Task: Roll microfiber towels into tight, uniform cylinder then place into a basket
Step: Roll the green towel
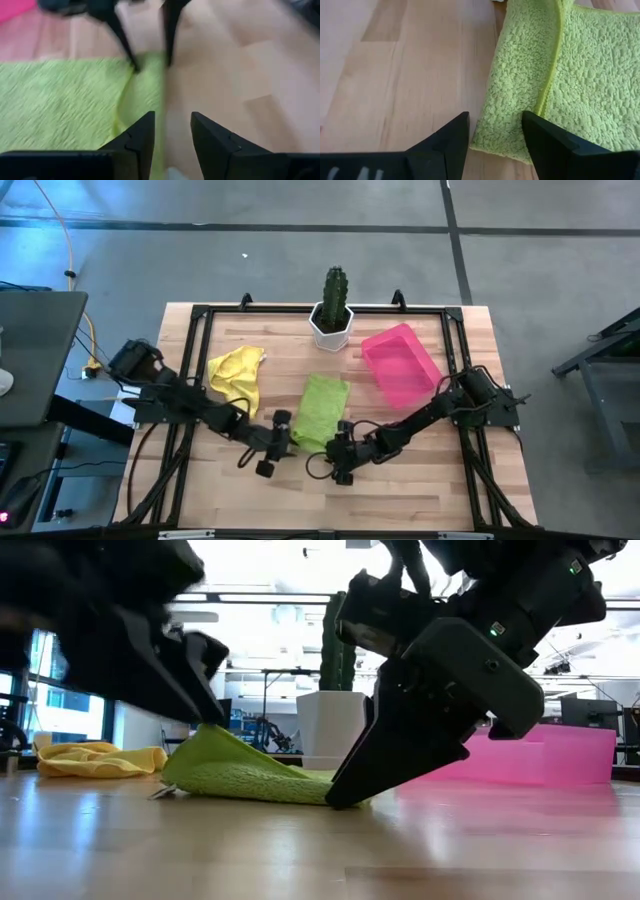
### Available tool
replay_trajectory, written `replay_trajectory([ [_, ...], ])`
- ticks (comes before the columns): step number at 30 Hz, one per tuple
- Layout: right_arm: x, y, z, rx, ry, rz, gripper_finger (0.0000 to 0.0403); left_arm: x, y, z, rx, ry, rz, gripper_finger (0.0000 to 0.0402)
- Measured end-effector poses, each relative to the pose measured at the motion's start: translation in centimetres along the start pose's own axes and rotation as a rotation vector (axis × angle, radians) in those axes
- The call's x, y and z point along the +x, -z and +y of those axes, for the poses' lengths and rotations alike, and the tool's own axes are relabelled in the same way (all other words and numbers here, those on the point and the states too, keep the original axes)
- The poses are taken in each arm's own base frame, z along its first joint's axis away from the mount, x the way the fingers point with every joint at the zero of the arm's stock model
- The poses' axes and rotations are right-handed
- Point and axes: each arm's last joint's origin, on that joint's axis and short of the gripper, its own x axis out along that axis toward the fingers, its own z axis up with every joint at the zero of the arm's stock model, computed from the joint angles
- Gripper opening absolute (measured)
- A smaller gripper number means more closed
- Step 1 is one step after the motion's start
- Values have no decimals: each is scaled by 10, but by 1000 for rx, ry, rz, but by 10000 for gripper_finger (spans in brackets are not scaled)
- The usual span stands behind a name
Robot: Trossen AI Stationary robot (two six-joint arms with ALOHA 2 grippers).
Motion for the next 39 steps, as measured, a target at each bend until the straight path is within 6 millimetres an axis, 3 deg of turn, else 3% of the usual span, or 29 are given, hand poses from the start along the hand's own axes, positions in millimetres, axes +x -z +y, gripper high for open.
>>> replay_trajectory([
  [8,1,-1,-2,2,6,-6,177,17,15,20,-19,-121,90,113],
  [14,1,-1,-2,2,7,-7,177,18,21,31,-178,-41,155,106],
  [23,-5,-5,-4,-85,12,-8,177,17,22,25,-473,-19,174,106],
  [33,-47,-30,-2,-109,-23,-75,177,17,22,26,-708,-119,141,106],
  [39,-36,-15,6,-211,45,-27,177,17,22,27,-779,-155,123,106],
])
